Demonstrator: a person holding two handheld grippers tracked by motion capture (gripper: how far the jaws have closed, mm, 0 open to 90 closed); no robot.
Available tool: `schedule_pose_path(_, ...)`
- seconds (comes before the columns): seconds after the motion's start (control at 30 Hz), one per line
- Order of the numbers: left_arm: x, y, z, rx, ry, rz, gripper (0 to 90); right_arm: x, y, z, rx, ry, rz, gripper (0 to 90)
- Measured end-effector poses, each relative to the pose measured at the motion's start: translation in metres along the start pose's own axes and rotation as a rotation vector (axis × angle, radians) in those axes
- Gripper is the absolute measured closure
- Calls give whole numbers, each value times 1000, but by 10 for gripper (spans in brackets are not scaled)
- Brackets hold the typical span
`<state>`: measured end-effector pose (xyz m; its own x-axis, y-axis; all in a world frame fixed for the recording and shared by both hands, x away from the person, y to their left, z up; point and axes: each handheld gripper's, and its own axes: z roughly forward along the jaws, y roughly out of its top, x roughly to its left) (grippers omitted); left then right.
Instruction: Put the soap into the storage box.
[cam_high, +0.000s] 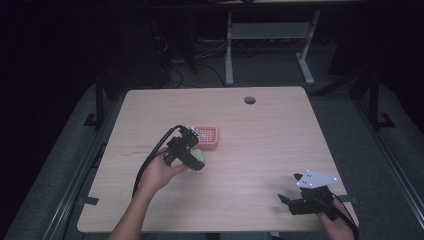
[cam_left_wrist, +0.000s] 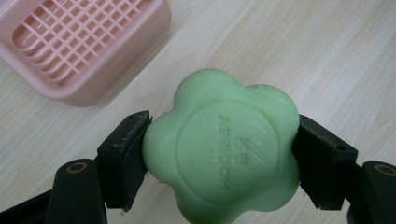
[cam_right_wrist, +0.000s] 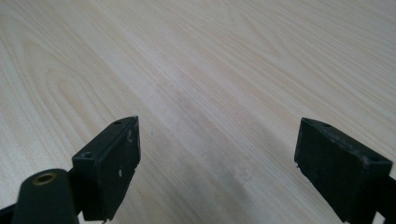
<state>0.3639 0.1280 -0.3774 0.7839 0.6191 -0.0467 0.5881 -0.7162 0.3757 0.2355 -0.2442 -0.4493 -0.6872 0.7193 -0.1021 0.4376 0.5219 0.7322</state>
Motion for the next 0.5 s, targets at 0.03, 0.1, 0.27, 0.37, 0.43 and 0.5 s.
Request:
schedule_pose_path(0.03, 1, 1, 0, 1, 1, -1, 265, 0, 0, 0, 0, 0, 0, 138)
schedule_pose_path(0.1, 3, 4, 0, 5, 0, -5, 265, 0, 0, 0, -2, 1, 0, 138)
schedule_pose_path(0.27, 9, 11, -1, 6, 0, -10, 265, 0, 0, 0, -5, 3, 4, 138)
schedule_pose_path(0.37, 12, 16, -1, 13, 4, -1, 265, 1, 0, -1, -5, 4, 4, 138)
schedule_pose_path(0.43, 13, 18, -1, 16, 9, -6, 265, 1, 0, -1, -6, 4, 4, 138)
schedule_pose_path(0.5, 16, 20, 0, 10, 8, -12, 265, 1, 0, -1, -6, 4, 4, 138)
